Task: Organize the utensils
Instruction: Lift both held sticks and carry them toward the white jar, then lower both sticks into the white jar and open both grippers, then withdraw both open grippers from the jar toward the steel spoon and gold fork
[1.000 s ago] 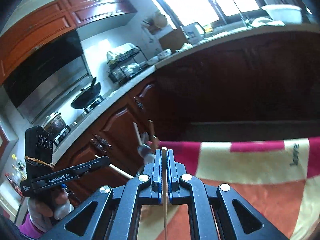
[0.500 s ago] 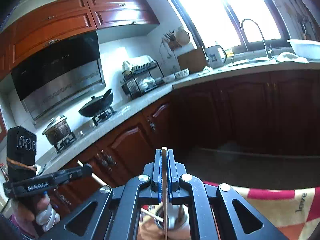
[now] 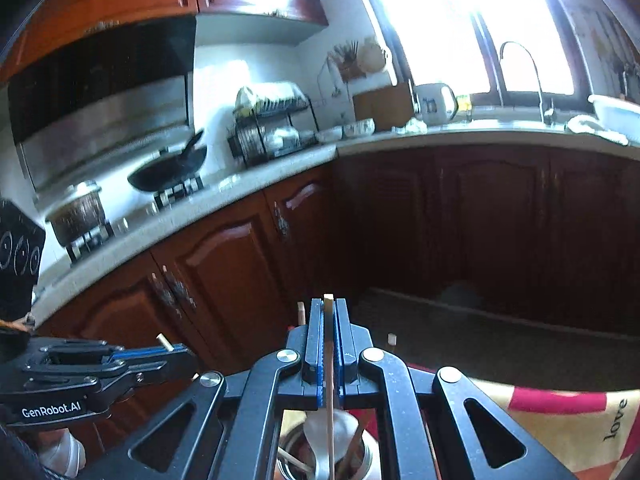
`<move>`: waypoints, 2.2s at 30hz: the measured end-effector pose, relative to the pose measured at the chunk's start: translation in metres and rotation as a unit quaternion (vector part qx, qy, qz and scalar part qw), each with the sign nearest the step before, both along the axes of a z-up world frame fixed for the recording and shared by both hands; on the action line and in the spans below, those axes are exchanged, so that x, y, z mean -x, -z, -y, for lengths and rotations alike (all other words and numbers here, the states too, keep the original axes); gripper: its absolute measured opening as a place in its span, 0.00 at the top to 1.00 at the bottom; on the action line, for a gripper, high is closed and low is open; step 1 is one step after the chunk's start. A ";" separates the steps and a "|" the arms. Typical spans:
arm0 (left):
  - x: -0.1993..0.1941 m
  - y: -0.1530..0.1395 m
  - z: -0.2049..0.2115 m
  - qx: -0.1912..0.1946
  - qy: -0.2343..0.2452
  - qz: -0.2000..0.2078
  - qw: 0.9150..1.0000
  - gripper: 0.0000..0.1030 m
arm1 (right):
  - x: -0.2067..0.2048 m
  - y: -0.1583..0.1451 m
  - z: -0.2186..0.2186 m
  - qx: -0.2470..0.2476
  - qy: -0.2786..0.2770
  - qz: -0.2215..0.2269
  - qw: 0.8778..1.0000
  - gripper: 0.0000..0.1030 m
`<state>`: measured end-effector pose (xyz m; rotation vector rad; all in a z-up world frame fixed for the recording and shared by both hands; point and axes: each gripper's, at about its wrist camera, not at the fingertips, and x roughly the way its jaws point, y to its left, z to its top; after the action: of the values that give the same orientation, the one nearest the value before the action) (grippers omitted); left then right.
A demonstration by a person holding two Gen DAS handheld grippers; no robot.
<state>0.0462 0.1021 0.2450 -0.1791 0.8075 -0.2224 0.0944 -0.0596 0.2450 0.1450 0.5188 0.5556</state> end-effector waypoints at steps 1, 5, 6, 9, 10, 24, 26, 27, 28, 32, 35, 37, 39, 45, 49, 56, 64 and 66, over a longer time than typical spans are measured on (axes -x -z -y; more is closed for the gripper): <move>-0.002 0.004 0.002 -0.001 0.000 -0.003 1.000 0.97 | -0.002 0.007 0.000 0.003 -0.003 -0.011 1.000 0.96; -0.011 0.013 0.005 -0.002 -0.006 -0.003 1.000 0.97 | -0.007 0.031 0.001 0.015 -0.011 -0.045 0.999 0.96; -0.012 0.013 0.005 -0.002 -0.007 -0.002 1.000 0.97 | -0.008 0.036 0.002 0.017 -0.011 -0.052 0.998 0.96; -0.016 0.013 0.007 0.000 -0.011 0.000 1.000 0.97 | -0.009 0.050 0.007 0.015 -0.012 -0.073 0.997 0.96; -0.017 0.013 0.008 -0.001 -0.012 0.002 1.000 0.97 | -0.010 0.053 0.011 0.010 -0.012 -0.080 0.997 0.96; -0.010 0.015 0.006 0.014 -0.025 -0.010 1.000 0.64 | 0.009 0.056 0.049 -0.033 -0.013 -0.121 0.992 0.78; -0.006 0.014 0.010 0.008 -0.026 -0.007 1.000 0.63 | 0.013 0.055 0.050 -0.032 -0.011 -0.121 0.992 0.78; -0.005 0.014 0.011 0.005 -0.027 -0.006 1.000 0.63 | 0.015 0.055 0.052 -0.031 -0.010 -0.120 0.992 0.78; -0.002 0.015 0.013 0.000 -0.029 -0.003 1.000 0.61 | 0.018 0.055 0.053 -0.030 -0.009 -0.119 0.992 0.78; 0.006 0.018 0.023 -0.018 -0.032 0.001 0.999 0.61 | 0.026 0.053 0.057 -0.017 -0.002 -0.116 0.993 0.78; 0.013 0.025 0.031 -0.029 -0.036 0.000 0.999 0.61 | 0.033 0.054 0.062 -0.009 0.004 -0.119 0.993 0.78; 0.017 0.030 0.035 -0.036 -0.036 -0.001 0.999 0.61 | 0.038 0.055 0.067 -0.011 0.008 -0.123 0.992 0.78; 0.022 0.035 0.042 -0.045 -0.036 -0.002 0.998 0.60 | 0.044 0.056 0.071 -0.009 0.011 -0.125 0.992 0.77; 0.037 0.046 0.069 -0.060 -0.022 -0.005 0.998 0.57 | 0.062 0.059 0.087 -0.003 0.024 -0.128 0.992 0.71; 0.045 0.052 0.088 -0.057 -0.008 -0.009 0.998 0.54 | 0.075 0.064 0.103 0.001 0.033 -0.134 0.990 0.71; 0.055 0.066 0.125 -0.050 0.020 -0.025 0.998 0.51 | 0.097 0.077 0.145 -0.002 0.069 -0.151 0.986 0.71; 0.061 0.085 0.164 -0.028 0.060 -0.053 0.996 0.44 | 0.117 0.099 0.197 -0.007 0.112 -0.180 0.977 0.70; 0.061 0.090 0.170 -0.022 0.065 -0.063 0.996 0.43 | 0.121 0.106 0.209 -0.007 0.123 -0.189 0.974 0.70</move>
<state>-0.0144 -0.0676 0.1548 -0.0996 0.9493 -0.3189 -0.0269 -0.2691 0.1392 0.3283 0.8544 0.2882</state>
